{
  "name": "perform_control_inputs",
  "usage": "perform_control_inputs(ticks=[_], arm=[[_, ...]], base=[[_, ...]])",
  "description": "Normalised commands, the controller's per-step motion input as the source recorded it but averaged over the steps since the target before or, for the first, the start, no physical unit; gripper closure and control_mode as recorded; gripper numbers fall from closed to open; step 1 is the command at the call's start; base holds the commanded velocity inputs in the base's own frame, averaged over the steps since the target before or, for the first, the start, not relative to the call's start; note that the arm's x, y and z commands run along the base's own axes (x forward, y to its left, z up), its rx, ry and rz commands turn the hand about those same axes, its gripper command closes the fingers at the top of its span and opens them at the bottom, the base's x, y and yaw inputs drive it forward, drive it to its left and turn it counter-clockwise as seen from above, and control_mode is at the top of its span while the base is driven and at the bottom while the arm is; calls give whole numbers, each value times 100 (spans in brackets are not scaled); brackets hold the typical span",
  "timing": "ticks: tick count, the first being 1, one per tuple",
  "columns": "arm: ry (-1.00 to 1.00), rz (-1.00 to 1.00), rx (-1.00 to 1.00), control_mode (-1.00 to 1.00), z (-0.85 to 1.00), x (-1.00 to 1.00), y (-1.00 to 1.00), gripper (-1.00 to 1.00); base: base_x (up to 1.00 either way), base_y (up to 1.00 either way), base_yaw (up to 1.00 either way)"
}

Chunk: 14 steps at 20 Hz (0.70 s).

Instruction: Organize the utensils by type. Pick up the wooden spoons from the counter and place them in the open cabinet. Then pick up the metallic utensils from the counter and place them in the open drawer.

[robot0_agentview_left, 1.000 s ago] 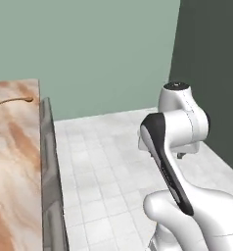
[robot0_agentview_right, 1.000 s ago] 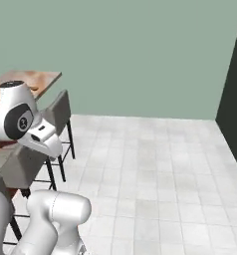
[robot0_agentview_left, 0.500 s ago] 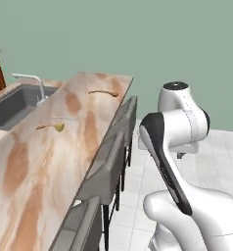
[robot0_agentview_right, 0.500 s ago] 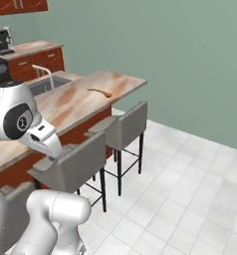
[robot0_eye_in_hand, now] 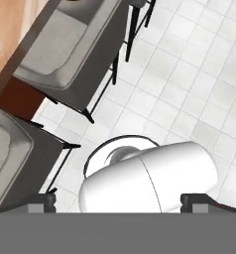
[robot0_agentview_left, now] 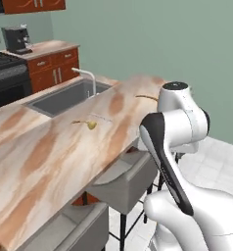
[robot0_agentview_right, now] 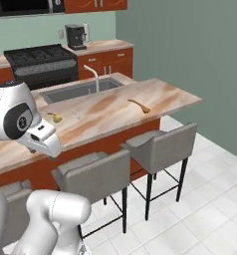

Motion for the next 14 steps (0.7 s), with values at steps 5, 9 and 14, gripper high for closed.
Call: perform_control_inputs(ticks=[5, 9, 14], arm=[[0, 0, 0, 100, 0, 0, 0, -100], [0, 0, 0, 100, 0, 0, 0, -100], [0, 0, 0, 100, 0, 0, 0, -100]], base=[[69, -49, 34], [60, -50, 40], [58, -53, 37]])
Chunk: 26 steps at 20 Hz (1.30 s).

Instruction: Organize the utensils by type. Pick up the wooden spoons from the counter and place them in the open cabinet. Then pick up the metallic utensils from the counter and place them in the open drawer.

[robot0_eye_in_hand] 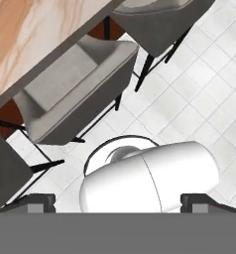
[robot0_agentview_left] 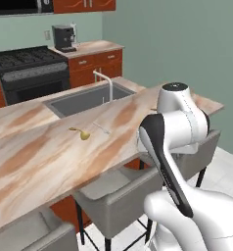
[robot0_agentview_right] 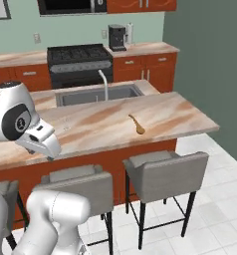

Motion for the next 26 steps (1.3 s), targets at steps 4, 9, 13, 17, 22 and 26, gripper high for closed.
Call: perform_control_inputs(ticks=[4, 9, 13, 17, 22, 26], arm=[[0, 0, 0, 100, 0, 0, 0, -100], [0, 0, 0, 100, 0, 0, 0, -100], [0, 0, 0, 100, 0, 0, 0, -100], [0, 0, 0, 100, 0, 0, 0, -100], [0, 0, 0, 100, 0, 0, 0, -100], [0, 0, 0, 100, 0, 0, 0, -100]], base=[[54, -58, 35], [46, -61, 33], [47, -60, 29], [51, -61, 26], [59, -59, 23], [71, -39, 26]])
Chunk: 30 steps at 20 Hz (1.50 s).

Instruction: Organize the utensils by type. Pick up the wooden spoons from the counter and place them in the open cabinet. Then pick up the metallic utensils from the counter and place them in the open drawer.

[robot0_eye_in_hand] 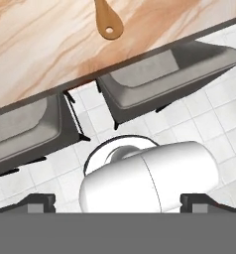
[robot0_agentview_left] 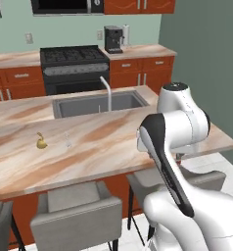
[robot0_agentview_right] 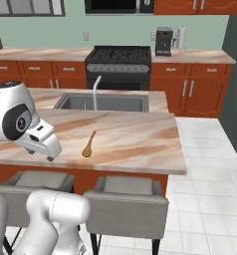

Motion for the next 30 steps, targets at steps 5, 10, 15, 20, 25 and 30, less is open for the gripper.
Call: perform_control_inputs(ticks=[5, 10, 15, 20, 25, 30], arm=[[0, 0, 0, 100, 0, 0, 0, -100], [0, 6, 9, -100, 0, 20, -12, -100], [0, 27, 23, -100, 8, 49, -39, -100], [3, 37, 3, -100, 0, 55, -48, -100], [23, 21, -8, -100, -2, 64, -29, -100], [30, 19, 2, -100, -39, 74, -15, -100]], base=[[50, -17, 22], [32, -14, 4], [0, 0, 0], [0, 0, 0], [0, 0, 0], [0, 0, 0]])
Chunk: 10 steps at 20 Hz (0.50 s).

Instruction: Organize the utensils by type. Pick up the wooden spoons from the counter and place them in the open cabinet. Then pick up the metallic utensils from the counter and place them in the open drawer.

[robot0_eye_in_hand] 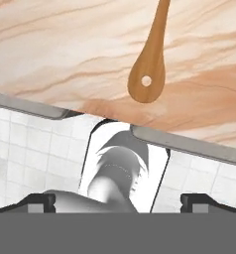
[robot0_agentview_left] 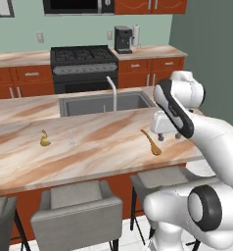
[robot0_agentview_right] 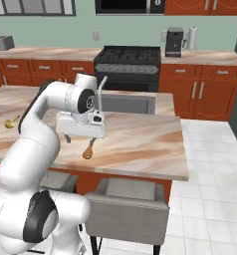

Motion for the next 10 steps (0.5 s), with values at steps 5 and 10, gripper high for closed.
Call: perform_control_inputs(ticks=[5, 10], arm=[[23, 15, 14, -100, -32, 76, -3, -100], [9, 15, 5, -100, -30, 56, 1, -100]], base=[[0, 0, 0], [0, 0, 0]])
